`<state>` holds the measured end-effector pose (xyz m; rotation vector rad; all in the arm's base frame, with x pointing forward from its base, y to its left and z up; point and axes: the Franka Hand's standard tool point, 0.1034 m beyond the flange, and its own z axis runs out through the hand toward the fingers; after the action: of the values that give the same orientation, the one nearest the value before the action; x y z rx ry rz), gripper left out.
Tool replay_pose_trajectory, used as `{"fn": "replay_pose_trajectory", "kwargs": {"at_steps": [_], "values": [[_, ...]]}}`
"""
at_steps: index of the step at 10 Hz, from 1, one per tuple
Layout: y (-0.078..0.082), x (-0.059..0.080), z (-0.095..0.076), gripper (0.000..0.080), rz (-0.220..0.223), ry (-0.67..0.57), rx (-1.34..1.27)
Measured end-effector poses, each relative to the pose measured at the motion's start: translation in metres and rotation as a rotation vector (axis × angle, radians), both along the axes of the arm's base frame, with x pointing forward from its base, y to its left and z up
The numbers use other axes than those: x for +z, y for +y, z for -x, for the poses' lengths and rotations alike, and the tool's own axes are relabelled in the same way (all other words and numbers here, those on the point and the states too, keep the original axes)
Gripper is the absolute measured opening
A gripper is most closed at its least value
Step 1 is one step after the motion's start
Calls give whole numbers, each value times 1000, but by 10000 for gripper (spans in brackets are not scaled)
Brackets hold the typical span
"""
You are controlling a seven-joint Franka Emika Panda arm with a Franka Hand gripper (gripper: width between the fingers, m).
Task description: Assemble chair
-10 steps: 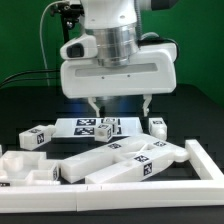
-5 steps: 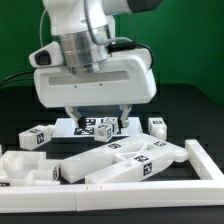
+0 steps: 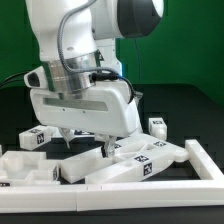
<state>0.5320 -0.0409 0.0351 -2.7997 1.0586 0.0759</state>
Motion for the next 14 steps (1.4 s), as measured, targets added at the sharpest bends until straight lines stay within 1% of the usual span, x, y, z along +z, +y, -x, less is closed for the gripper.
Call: {"fn": "replay_pose_trajectory", "kwargs": {"at_steps": [3,5,6,8,10,11,12,13,14], "values": [[1,-1,1,648,0,4,-8],[13,-11,13,648,5,46,-117],[15,-15,13,648,17,34,-119],[16,-27,21,648,32,33,-110],[16,-28,23,648,32,34,-102],[16,-28,23,537,32,34,-102],[16,-28,23,389,32,34,-102],[17,-28,22,389,32,34,-101],[17,-28,22,281,32,34,-101]]}}
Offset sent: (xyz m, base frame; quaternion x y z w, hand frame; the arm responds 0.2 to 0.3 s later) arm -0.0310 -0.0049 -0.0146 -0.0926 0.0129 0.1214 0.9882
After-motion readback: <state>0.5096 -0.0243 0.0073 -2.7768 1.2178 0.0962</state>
